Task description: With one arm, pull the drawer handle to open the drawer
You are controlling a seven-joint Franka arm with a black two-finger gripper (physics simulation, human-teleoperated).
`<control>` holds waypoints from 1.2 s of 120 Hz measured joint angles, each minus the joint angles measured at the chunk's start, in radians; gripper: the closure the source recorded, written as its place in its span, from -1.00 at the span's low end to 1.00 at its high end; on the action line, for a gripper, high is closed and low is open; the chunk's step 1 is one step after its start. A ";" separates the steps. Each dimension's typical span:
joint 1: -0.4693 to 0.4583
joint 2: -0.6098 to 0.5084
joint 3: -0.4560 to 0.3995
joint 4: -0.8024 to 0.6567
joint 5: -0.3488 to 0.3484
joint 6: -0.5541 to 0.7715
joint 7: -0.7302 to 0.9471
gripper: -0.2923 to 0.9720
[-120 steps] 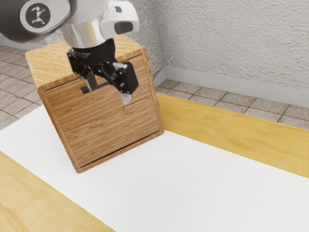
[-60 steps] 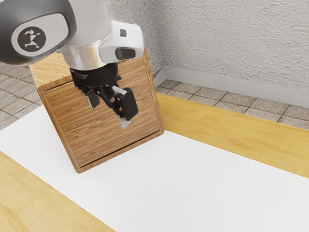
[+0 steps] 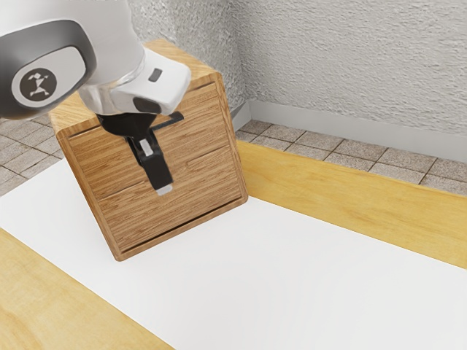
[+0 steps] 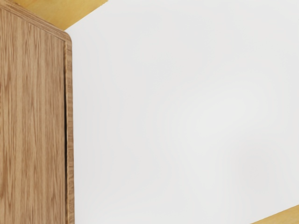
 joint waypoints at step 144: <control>0.024 0.117 0.106 0.004 0.148 0.165 0.106 -0.54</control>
